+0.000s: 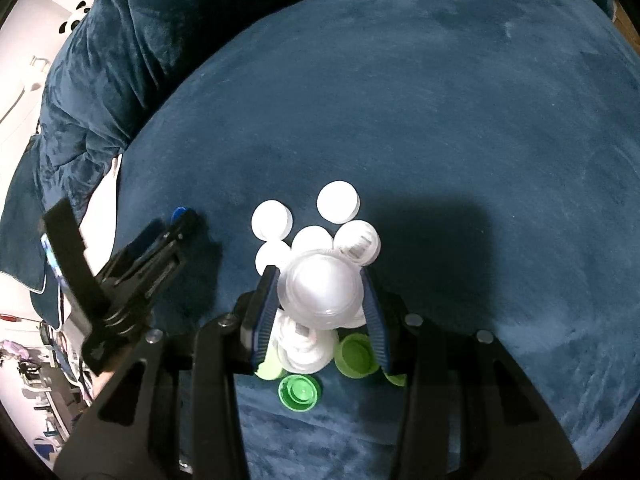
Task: Organize objects
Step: 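Carry both caps over the basket and open both tools to drop them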
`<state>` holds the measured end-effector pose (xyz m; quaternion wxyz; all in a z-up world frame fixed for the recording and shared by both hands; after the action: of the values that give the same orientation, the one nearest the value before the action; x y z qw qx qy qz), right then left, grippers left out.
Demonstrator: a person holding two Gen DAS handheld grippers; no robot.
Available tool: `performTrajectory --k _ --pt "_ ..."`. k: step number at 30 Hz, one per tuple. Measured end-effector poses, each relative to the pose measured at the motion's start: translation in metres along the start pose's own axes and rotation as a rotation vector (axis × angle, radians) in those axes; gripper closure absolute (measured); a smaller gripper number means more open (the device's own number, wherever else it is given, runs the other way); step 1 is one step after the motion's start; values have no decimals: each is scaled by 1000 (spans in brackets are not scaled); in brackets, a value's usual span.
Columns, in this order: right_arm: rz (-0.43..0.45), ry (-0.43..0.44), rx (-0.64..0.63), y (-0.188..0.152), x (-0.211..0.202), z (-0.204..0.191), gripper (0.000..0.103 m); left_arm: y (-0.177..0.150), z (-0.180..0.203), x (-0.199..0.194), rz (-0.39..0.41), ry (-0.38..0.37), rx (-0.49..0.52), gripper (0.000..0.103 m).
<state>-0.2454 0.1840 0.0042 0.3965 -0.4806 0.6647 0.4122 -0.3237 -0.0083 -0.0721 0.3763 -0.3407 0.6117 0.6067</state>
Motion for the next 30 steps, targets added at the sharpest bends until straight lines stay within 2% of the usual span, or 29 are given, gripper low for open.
performTrajectory --k 4,7,11,13,18,22,26,30 --pt "-1 -3 2 -3 -1 -2 61 -6 0 -16 14 -35 -17 73" --pt "-1 -1 -1 -5 -4 -9 61 -9 -3 -43 43 -48 -19 73" --pt "7 31 -31 -14 -11 -37 61 -17 -15 -101 109 -53 -32 73" --pt "7 60 -59 -22 -16 -62 61 -26 -32 -138 149 -30 -47 73" --pt "7 136 -171 -53 -26 -139 61 -67 -117 -228 250 41 -190 72" --pt "-15 181 -333 -97 -25 -213 61 -124 -208 -277 259 172 -359 73" --pt "-67 227 -497 -152 -18 -278 61 -180 -277 -291 228 232 -529 73" --pt "-145 260 -626 -204 -1 -325 61 -207 -301 -286 193 227 -589 73"
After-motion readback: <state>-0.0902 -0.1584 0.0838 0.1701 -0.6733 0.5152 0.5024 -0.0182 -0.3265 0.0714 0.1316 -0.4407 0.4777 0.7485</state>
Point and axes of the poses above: each gripper's, at about its wrist camera, not at the fingertips, and x roughly the way its jaws point, z to its right, y to its top, the point moved 9 cm from there along x, roughly the way its jaws point, and after that the axes turned 2 degrees about x, right-handed, at the moved point
